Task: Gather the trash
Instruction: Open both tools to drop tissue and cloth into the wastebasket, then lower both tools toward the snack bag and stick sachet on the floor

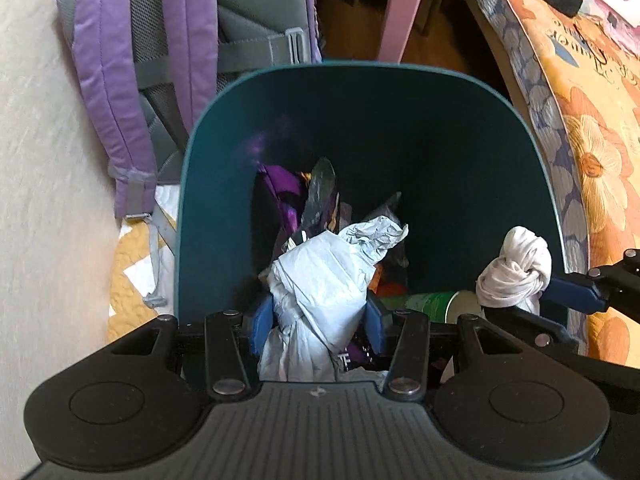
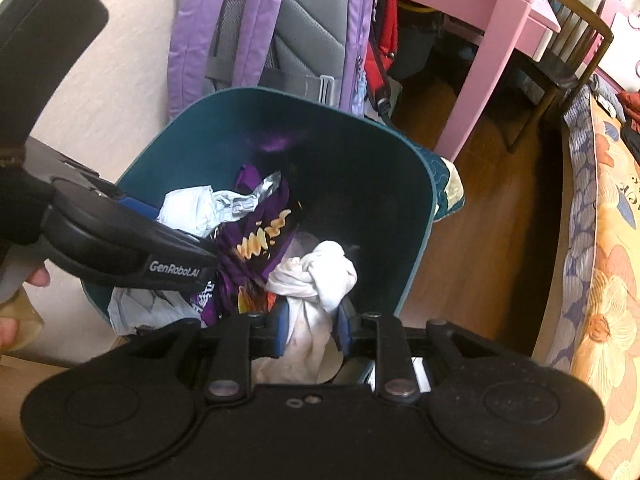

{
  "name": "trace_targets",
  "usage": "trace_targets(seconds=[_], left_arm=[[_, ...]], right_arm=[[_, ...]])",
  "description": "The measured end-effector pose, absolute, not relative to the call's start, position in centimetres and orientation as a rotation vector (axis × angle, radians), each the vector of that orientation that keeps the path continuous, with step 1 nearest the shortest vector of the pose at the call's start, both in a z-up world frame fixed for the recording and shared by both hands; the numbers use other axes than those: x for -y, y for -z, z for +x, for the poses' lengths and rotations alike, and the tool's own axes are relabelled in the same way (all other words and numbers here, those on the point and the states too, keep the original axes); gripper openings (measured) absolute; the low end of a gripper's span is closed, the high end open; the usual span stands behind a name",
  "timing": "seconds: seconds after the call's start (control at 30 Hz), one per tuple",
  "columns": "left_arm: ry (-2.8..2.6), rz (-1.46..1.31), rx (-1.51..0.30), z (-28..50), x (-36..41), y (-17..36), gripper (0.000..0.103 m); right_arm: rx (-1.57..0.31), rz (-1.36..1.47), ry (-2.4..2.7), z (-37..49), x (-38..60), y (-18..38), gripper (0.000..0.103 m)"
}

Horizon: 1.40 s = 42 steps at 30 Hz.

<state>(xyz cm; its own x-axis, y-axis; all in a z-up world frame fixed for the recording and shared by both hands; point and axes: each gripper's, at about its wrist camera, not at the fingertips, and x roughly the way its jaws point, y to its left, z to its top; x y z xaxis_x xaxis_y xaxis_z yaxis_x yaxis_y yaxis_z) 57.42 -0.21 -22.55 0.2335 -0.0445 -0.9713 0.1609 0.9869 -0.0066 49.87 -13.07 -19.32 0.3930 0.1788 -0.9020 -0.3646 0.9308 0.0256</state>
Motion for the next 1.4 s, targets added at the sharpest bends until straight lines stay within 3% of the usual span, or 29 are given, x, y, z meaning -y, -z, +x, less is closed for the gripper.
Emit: trace_targets(seconds=[0.13, 0.23, 0.4, 0.47, 0.77, 1.03, 1.27, 1.4], left_arm=[[0.134, 0.092, -1.357, 57.3, -0.2, 23.0, 0.048], [0.142, 0.062, -1.351, 57.0, -0.7, 22.6, 0.057], [0.158, 0.028, -1.313, 56.3, -1.4, 20.9, 0.06], [0.16, 0.029, -1.289, 55.9, -1.5, 20.0, 0.066], [0.202, 0.061, -1.161, 53.3, -1.0, 15.4, 0.066], [0.29, 0.078, -1.016, 50.3, 0.8, 10.3, 0.066], [0.393, 0.116, -0.889, 47.2, 3.7, 6.6, 0.08], [0.417, 0.103, -0.891, 46.5, 5.3, 6.3, 0.081]], right_arm=[[-1.138, -0.183, -0.341, 49.5, 12.9, 19.5, 0.034], [-1.135, -0.185, -0.341, 49.0, 12.8, 19.2, 0.044], [-1.109, -0.185, -0.346, 48.2, 12.6, 18.3, 0.047], [-1.093, -0.167, -0.344, 47.6, 12.9, 17.6, 0.048], [-1.006, -0.057, -0.318, 44.8, 14.8, 13.1, 0.05], [-0.903, 0.015, -0.281, 41.9, 17.1, 8.7, 0.058], [-0.841, 0.061, -0.268, 39.2, 20.1, 5.9, 0.07], [-0.823, 0.058, -0.269, 38.1, 22.6, 5.6, 0.076]])
